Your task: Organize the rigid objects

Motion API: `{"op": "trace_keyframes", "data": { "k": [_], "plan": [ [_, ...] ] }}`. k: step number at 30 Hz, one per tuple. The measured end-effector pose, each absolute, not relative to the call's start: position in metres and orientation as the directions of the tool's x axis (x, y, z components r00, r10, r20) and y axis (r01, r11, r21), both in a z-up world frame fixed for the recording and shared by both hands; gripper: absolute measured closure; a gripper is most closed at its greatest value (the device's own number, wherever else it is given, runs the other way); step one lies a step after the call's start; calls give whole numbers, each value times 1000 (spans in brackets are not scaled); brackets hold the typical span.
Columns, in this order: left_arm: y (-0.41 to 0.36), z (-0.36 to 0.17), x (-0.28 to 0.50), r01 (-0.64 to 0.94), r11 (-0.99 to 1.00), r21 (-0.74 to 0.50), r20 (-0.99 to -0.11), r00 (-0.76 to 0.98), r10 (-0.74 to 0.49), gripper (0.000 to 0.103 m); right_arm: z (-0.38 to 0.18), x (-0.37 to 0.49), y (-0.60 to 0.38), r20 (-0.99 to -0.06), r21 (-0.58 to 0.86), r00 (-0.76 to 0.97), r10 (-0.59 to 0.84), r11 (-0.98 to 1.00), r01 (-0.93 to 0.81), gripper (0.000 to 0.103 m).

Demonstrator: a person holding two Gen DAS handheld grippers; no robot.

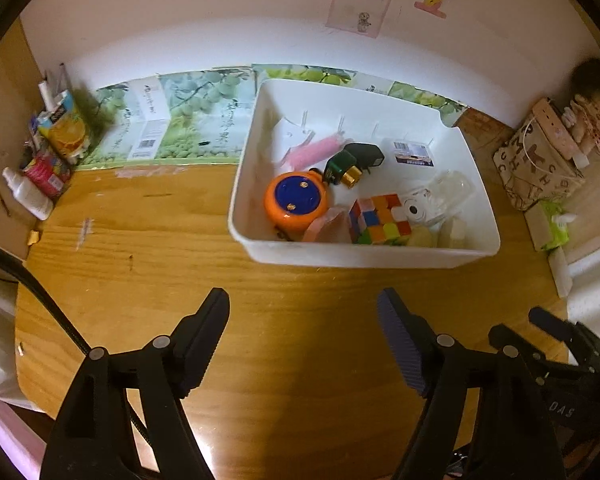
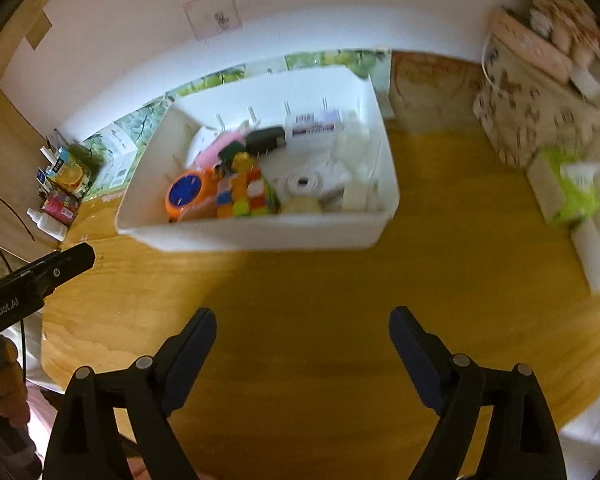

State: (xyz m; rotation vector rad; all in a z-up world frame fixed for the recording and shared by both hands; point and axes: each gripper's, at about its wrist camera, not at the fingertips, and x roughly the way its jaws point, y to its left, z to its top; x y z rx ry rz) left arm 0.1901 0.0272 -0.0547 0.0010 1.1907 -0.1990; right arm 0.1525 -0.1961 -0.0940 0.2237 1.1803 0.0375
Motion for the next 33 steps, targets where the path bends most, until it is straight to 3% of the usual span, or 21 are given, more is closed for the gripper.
{"op": "trace_keyframes", "data": {
  "k": [3, 9, 17, 33],
  "plan": [
    [33, -47, 177, 157, 983, -98, -912, 380, -152, 19, -90, 138, -186, -917, 207, 368, 155, 973, 106, 1],
    [37, -33, 160, 153, 980, -130, -890, 418, -183, 15, -73, 121, -179, -912, 209, 385, 144, 969, 132, 0],
    [34, -25, 147, 102, 984, -145, -877, 447, -176, 3, -60, 116, -187, -917, 150, 390, 89, 980, 129, 0],
    [15, -12, 132, 74, 993, -92, -825, 552, -118, 2, -53, 125, -193, -897, 81, 441, 38, 994, 79, 0]
  ]
}}
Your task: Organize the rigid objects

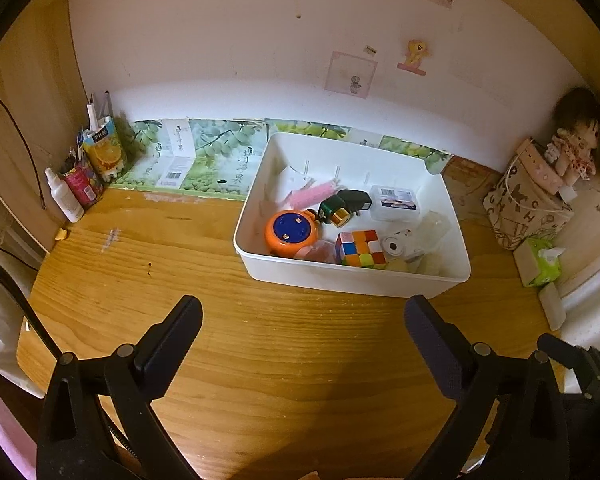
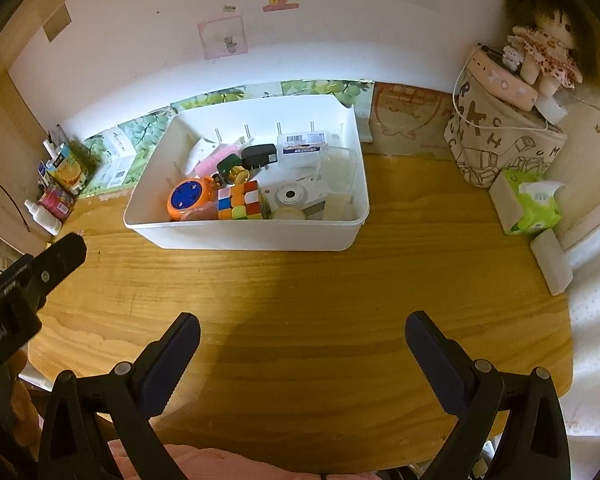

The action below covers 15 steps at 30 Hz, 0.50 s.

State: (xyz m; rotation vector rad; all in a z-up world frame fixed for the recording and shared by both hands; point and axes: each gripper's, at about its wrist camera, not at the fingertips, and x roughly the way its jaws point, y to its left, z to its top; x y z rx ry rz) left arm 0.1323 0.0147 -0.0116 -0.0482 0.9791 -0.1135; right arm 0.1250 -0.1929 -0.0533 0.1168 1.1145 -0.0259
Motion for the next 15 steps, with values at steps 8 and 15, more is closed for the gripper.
{"op": "trace_keyframes", "data": {
  "k": [8, 15],
  "plan": [
    [12, -10, 127, 85, 994, -62, -821, 562, -100, 1, -49, 122, -183, -885, 60, 465, 35, 997, 40, 0],
    [10, -8, 124, 105, 993, -53, -816, 569, -103, 1, -47, 118, -181, -881, 53, 473, 27, 998, 42, 0]
  ]
}}
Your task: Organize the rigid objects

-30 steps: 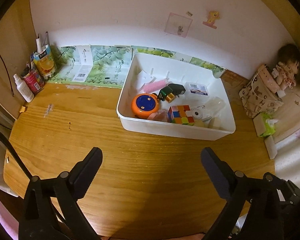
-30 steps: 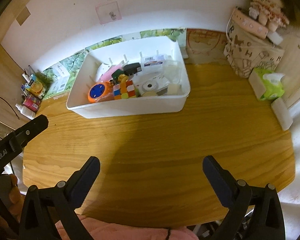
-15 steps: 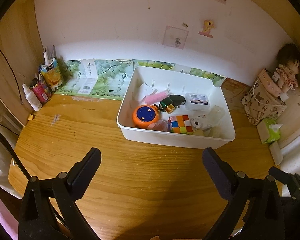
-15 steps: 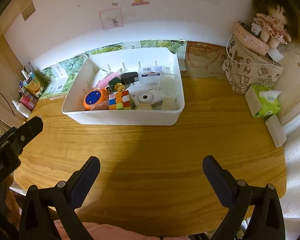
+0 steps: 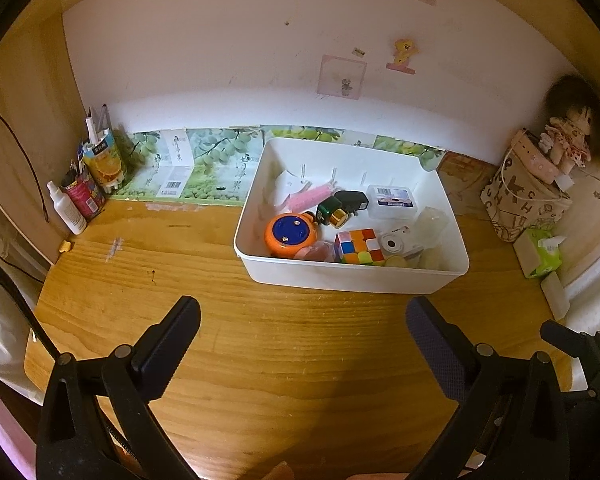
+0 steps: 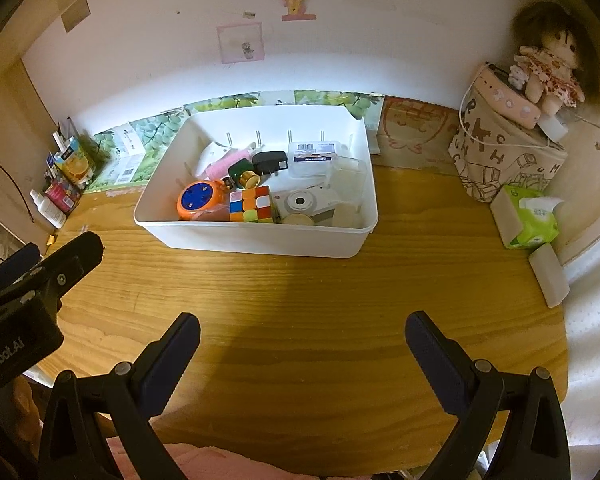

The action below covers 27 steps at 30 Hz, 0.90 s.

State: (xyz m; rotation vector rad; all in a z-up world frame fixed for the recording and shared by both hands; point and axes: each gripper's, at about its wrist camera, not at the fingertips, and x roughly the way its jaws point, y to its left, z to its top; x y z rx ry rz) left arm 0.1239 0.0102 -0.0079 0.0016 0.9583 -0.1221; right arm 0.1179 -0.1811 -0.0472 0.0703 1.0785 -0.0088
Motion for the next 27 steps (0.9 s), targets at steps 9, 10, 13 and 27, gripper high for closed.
{"op": "trace_keyframes", "data": {
  "k": [9, 10, 13, 27],
  "plan": [
    [7, -3, 120, 123, 992, -41, -803, 586, -106, 1, -45, 115, -178, -878, 44, 478, 20, 998, 39, 0],
    [7, -3, 120, 123, 992, -40, -802, 588, -106, 1, -45, 115, -178, -878, 42, 479, 20, 998, 37, 0],
    [7, -3, 119, 126, 991, -38, -800, 591, -106, 1, -45, 114, -177, -878, 42, 478, 21, 999, 34, 0],
    [5, -1, 116, 129, 991, -31, -798, 594, -102, 1, -46, 116, -174, -882, 43, 471, 29, 999, 19, 0]
  ]
}}
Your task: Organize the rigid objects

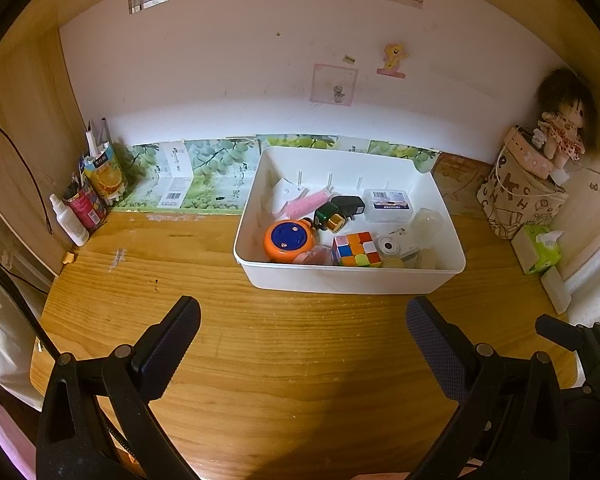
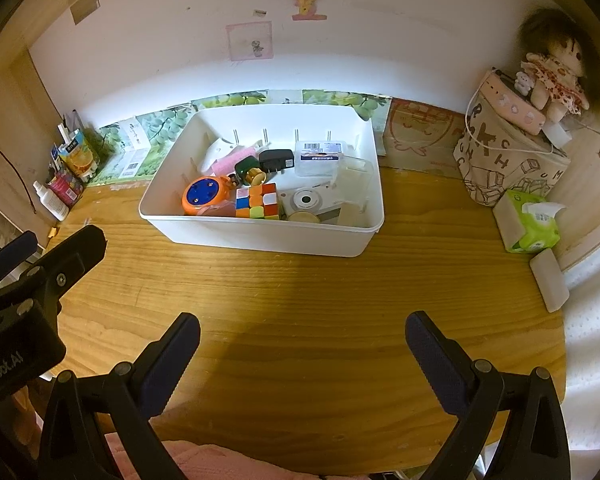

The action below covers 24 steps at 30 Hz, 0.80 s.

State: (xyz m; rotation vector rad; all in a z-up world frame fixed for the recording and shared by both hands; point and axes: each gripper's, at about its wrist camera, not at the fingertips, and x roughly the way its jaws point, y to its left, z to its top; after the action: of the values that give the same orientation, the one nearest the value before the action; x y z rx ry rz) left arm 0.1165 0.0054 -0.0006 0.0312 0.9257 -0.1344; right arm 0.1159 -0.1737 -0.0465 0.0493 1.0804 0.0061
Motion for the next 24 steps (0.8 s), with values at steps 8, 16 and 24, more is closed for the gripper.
{"op": "trace_keyframes", "data": {
  "k": [8, 16, 24],
  "plan": [
    [4, 0, 116, 136, 991, -19, -795, 599, -98, 1, -47, 115, -173, -881, 43, 472, 31, 999, 16, 0],
    [4, 0, 115, 138, 990, -17, -795, 599, -96, 1, -48, 114, -171, -881, 42, 471, 32, 999, 11, 0],
    [6, 3, 106, 138, 990, -12, -780, 618, -96, 1, -46, 107, -170, -876, 37, 480, 31, 999, 2, 0]
  ]
}}
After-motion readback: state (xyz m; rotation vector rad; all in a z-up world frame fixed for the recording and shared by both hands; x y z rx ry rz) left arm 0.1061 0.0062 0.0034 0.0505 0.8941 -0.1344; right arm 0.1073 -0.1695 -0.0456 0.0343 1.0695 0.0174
